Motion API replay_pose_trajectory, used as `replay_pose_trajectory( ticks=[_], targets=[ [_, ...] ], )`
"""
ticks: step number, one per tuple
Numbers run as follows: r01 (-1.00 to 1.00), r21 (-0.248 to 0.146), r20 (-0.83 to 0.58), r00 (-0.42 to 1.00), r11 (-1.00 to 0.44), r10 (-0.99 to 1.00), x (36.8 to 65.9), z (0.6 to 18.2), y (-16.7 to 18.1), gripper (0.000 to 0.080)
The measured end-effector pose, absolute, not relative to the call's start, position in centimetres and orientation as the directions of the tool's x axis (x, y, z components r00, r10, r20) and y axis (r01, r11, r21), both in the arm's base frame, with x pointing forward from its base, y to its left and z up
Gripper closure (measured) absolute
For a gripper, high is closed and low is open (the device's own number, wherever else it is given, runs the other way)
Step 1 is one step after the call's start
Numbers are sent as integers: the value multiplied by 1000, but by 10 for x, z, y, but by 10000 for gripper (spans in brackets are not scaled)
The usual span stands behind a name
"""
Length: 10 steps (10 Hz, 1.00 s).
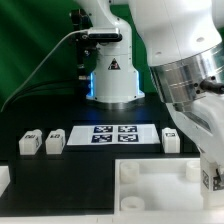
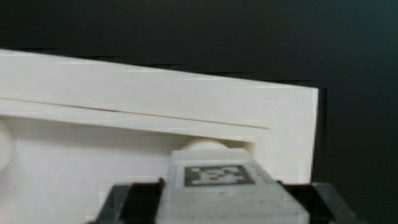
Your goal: Assemble one leg
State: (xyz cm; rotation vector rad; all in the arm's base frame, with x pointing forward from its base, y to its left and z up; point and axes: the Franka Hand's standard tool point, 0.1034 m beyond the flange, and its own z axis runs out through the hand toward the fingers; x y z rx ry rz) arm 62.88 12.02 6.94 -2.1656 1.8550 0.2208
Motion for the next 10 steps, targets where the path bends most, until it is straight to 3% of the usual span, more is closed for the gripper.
replay_pose_trajectory(
  ticks=[1, 2, 3, 4, 8, 10],
  targets=[
    [-975, -123, -288, 215, -187, -933, 628, 69, 121, 502],
    [-963, -127, -287, 265, -238, -920, 626, 69, 123, 257],
    [-907, -150, -260, 420, -394, -869, 627, 72, 122, 257],
    [-810, -177, -213, 587, -560, -781, 630, 76, 121, 173],
    [-517, -240, -119, 855, -821, -504, 631, 74, 119, 151],
    [-226, -193, -9, 973, -955, -229, 635, 75, 114, 150]
  ],
)
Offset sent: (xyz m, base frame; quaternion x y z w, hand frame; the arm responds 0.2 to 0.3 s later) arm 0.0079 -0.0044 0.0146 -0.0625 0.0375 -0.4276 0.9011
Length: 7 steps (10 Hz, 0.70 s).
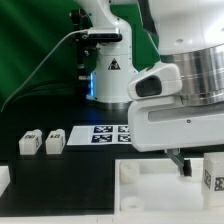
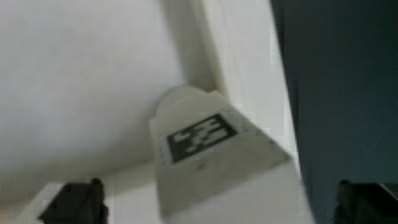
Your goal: Assemble one leg
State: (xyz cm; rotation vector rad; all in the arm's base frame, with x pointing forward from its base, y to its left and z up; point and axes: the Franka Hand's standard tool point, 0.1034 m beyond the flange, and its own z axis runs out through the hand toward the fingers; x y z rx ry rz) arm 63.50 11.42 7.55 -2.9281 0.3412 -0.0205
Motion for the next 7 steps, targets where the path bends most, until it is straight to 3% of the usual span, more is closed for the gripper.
replay_pose_trajectory(
  ticks=[1, 2, 3, 5, 6, 7],
  targets=[
    [-7, -177, 43, 999, -984, -14, 638, 75, 109, 150],
    [93, -169, 76, 994, -981, 81, 640, 75, 107, 150],
    [72, -172, 73, 996, -983, 60, 640, 75, 108, 150],
    [-34, -181, 54, 998, -983, -44, 640, 75, 109, 388],
    [-125, -185, 37, 990, -975, -134, 640, 75, 109, 388],
    [-198, -187, 24, 978, -962, -206, 640, 75, 108, 508]
  ],
)
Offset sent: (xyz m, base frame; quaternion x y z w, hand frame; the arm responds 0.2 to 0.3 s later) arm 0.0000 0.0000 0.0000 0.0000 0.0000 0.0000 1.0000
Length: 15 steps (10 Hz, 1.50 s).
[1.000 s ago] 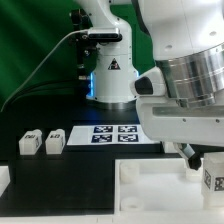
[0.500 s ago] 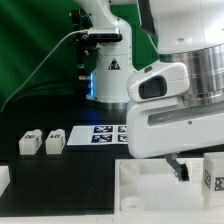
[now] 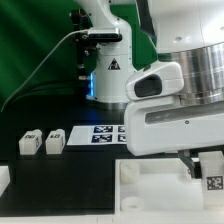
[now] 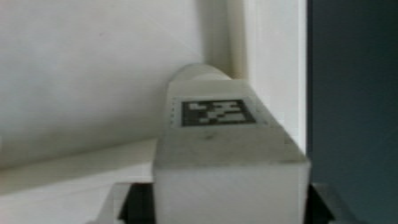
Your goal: Assemble one leg
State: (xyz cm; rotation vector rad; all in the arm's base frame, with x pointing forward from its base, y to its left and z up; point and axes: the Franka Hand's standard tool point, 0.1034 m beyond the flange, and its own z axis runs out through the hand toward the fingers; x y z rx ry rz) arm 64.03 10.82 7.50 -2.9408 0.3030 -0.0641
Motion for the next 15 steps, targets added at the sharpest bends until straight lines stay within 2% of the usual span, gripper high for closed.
replay_pose_trajectory(
  ticks=[3, 4, 6, 9, 10, 12, 13, 14, 15],
  targets=[
    [-533, -183, -40, 844, -826, -535, 639, 74, 105, 508],
    [-678, -176, -59, 731, -714, -680, 637, 73, 104, 508],
    [-904, -176, -137, 416, -391, -899, 631, 72, 102, 508],
    [-992, -128, -226, 21, 8, -974, 626, 71, 109, 506],
    [-992, -118, -236, -23, 53, -972, 626, 71, 112, 506],
    [-992, -123, -232, 6, 24, -973, 626, 71, 112, 506],
    [-990, -136, -225, 61, -31, -972, 626, 71, 112, 320],
    [-979, -162, -212, 160, -127, -964, 627, 73, 115, 209],
    [-944, -162, -196, 315, -287, -928, 626, 77, 119, 209]
  ],
)
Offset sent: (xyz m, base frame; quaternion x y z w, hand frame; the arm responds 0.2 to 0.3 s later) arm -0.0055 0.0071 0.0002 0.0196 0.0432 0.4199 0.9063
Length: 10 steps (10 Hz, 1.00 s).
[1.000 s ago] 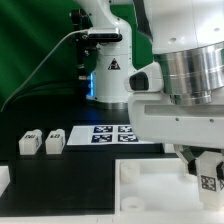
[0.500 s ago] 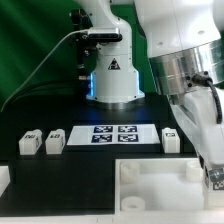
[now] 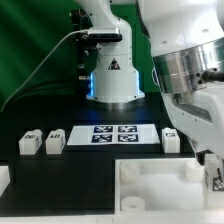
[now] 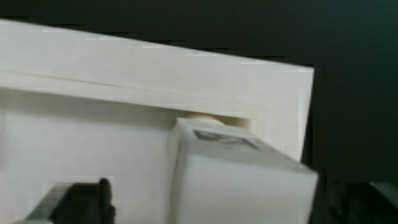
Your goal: Assemble one leg
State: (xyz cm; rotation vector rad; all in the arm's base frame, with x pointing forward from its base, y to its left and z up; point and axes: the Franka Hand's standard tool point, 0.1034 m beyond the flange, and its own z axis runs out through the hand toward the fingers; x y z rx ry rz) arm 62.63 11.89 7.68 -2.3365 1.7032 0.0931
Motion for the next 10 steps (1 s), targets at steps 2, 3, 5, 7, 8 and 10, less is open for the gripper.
replay_pose_trajectory(
  ticks=[2, 3, 5, 7, 8, 10],
  targets=[
    [-810, -190, -134, 581, -555, -803, 631, 81, 120, 153],
    [-766, -197, -119, 639, -612, -760, 630, 80, 120, 153],
    [-490, -164, -46, 871, -856, -489, 626, 79, 120, 151],
    [-216, -138, 1, 976, -967, -218, 632, 80, 120, 151],
    [-127, -137, 12, 991, -982, -130, 634, 77, 117, 151],
    [-165, -142, 6, 986, -976, -168, 633, 77, 119, 401]
  ],
)
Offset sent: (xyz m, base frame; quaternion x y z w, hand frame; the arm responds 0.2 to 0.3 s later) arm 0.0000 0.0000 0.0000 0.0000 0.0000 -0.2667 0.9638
